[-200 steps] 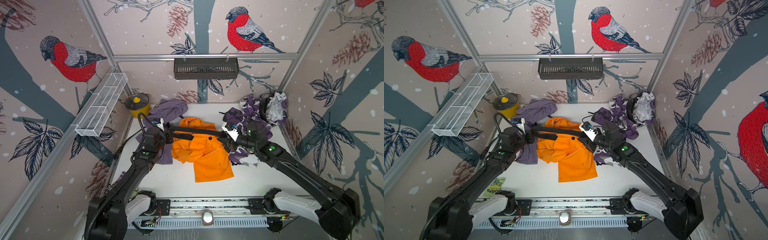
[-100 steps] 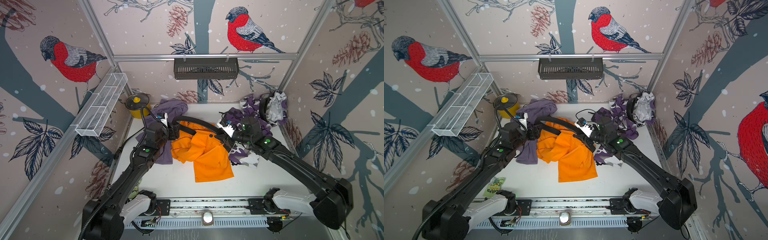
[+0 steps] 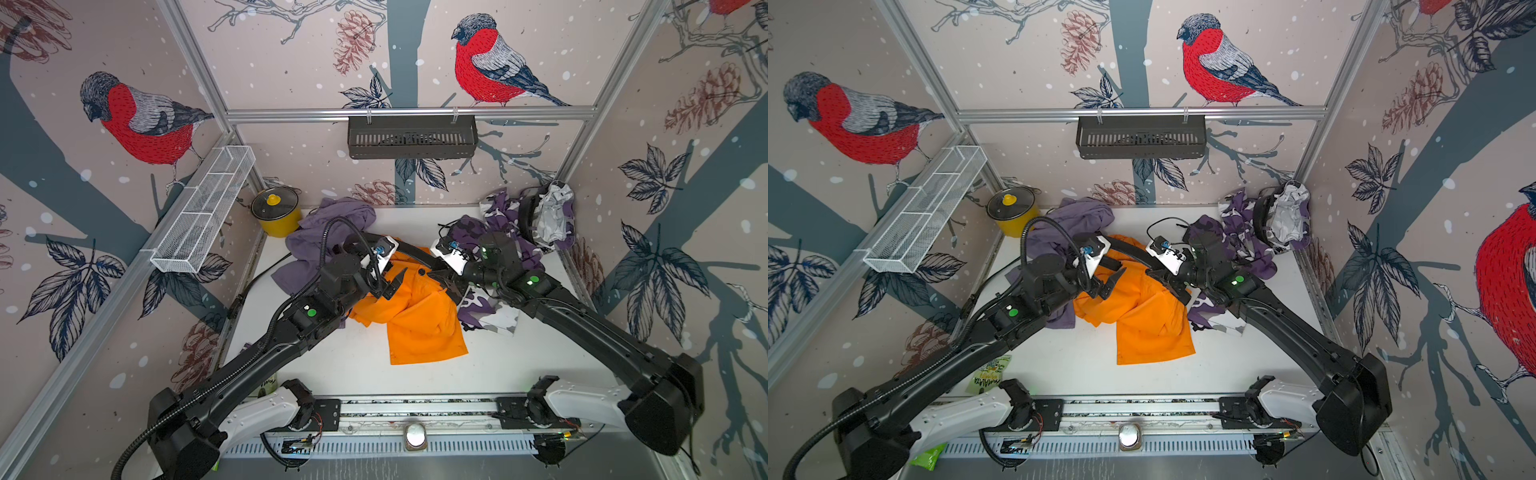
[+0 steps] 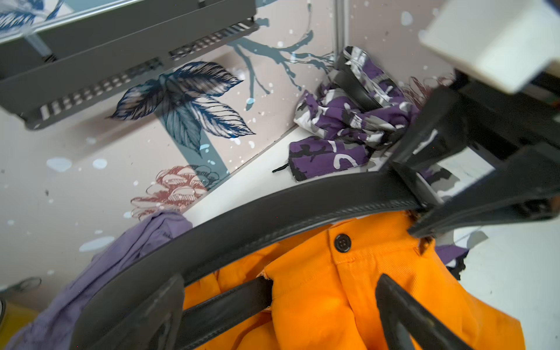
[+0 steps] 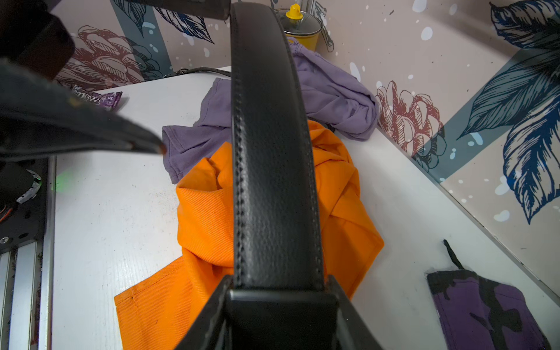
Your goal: Remove the belt from the trousers
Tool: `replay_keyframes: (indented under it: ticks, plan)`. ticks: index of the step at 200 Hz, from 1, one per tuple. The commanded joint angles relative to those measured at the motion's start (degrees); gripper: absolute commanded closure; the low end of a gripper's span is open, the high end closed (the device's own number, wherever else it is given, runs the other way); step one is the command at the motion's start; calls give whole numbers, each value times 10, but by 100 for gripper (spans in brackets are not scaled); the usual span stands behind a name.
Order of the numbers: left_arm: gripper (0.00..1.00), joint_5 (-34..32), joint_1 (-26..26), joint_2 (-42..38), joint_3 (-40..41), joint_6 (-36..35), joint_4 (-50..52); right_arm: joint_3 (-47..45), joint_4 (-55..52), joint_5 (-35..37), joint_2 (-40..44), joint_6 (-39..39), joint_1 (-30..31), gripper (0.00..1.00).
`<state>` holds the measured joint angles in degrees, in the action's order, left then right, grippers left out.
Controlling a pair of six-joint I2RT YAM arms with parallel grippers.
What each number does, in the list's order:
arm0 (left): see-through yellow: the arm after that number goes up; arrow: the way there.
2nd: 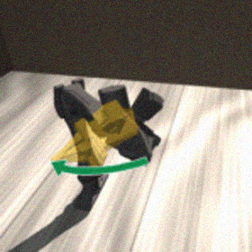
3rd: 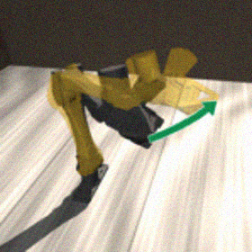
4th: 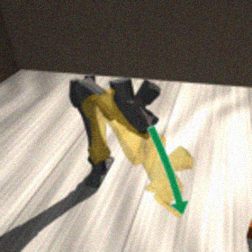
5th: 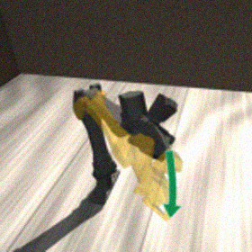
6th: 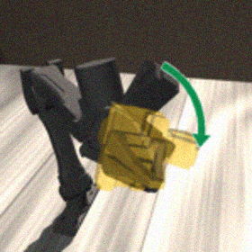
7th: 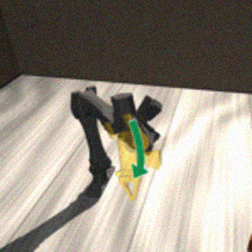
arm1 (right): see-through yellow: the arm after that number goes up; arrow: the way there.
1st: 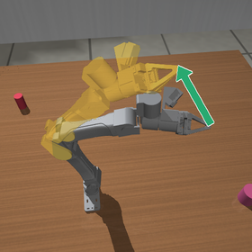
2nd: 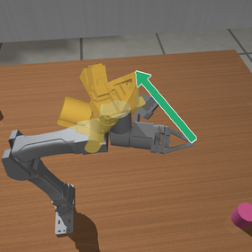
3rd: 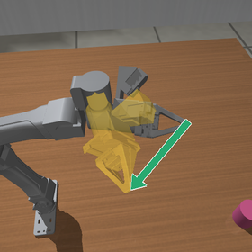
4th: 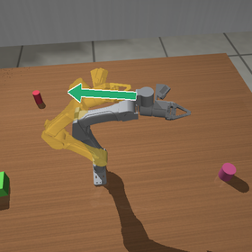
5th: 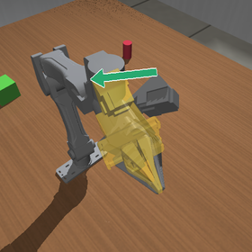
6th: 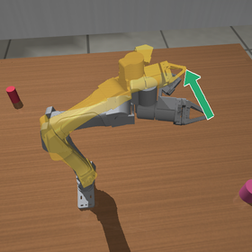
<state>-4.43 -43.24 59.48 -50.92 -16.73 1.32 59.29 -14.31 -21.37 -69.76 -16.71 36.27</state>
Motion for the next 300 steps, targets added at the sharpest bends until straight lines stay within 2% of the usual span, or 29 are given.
replay_keyframes:
  ticks: [1,23,70,103,121,149,190,256,279,284,293,300]
  plan:
    - [4,-20,-22,23,-12,-111,-45,6,10,1,5,-1,4,99]
    - [5,-56,-42,55,-26,-146,-76,4,10,1,4,0,6,99]
    - [15,-59,-46,96,-22,-192,-131,3,7,3,10,1,8,99]
    - [43,-79,-46,115,-18,-194,-148,0,10,4,13,2,7,99]
    - [69,-95,-46,115,-13,-183,-164,0,9,4,13,3,7,99]
    - [100,-127,-45,104,4,-159,-201,-4,10,9,16,6,6,99]
    - [100,-154,-27,84,21,-118,-202,-11,9,21,24,11,3,99]
    - [100,-175,111,55,26,64,-147,-22,4,19,38,12,-14,99]
    - [100,-157,155,65,16,129,-119,-22,9,18,40,17,-17,99]
    - [90,-146,160,69,12,136,-114,-22,12,19,39,18,-17,99]
    - [57,-132,162,78,2,143,-106,-20,17,19,39,22,-17,99]
    - [40,-128,162,85,-9,151,-97,-18,21,23,37,26,-18,99]
